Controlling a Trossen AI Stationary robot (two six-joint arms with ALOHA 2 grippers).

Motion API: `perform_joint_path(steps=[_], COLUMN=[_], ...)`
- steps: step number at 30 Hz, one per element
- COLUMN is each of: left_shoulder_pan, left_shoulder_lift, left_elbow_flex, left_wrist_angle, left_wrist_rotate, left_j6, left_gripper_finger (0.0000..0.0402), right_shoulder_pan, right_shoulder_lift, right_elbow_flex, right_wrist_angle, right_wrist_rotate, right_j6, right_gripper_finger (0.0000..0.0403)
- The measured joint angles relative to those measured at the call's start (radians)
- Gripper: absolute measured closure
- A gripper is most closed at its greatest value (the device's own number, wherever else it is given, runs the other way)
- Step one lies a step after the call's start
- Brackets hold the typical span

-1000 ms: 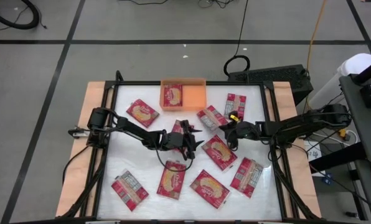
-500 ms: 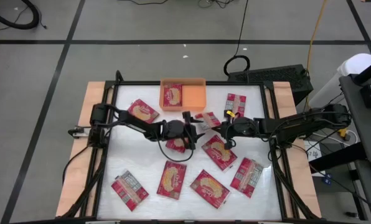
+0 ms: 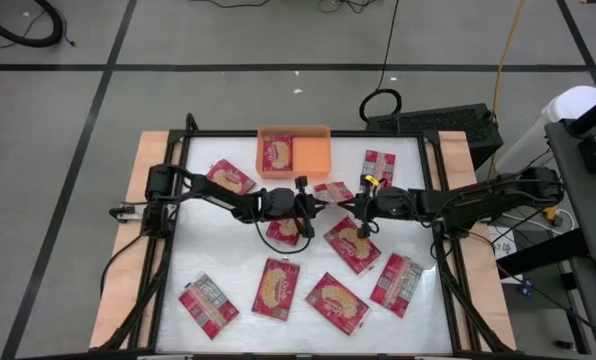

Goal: Sort popcorn bags into baskets
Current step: Put the red popcorn bag into the orange bin

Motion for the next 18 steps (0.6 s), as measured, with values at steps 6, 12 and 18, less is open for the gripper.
perform_joint_path(steps=[6,12,18], left_shoulder_pan=[-0.002,-0.002,-0.002], left_shoulder_lift=[-0.102,-0.319,-0.511], left_elbow_flex=[-0.004,-0.004,-0.004], left_wrist_angle=[-0.073,-0.359,-0.641], left_wrist_rotate=[-0.008,-0.008,0.051], left_j6=[-0.11,-0.174,-0.242], left_gripper_finger=[0.0396,0.0396,0.0396], right_shoulder_pan=[0.057,0.143,0.227], right_shoulder_lift=[-0.082,-0.206,-0.208], right_elbow_flex=[0.001,0.002,0.002], right_wrist_angle=[0.051,0.049,0.061], right_wrist_rotate=[0.122,0.285,0.398], right_j6=[0.038,0.041,0.094], right_gripper_finger=[0.0381,0.0332,0.0279])
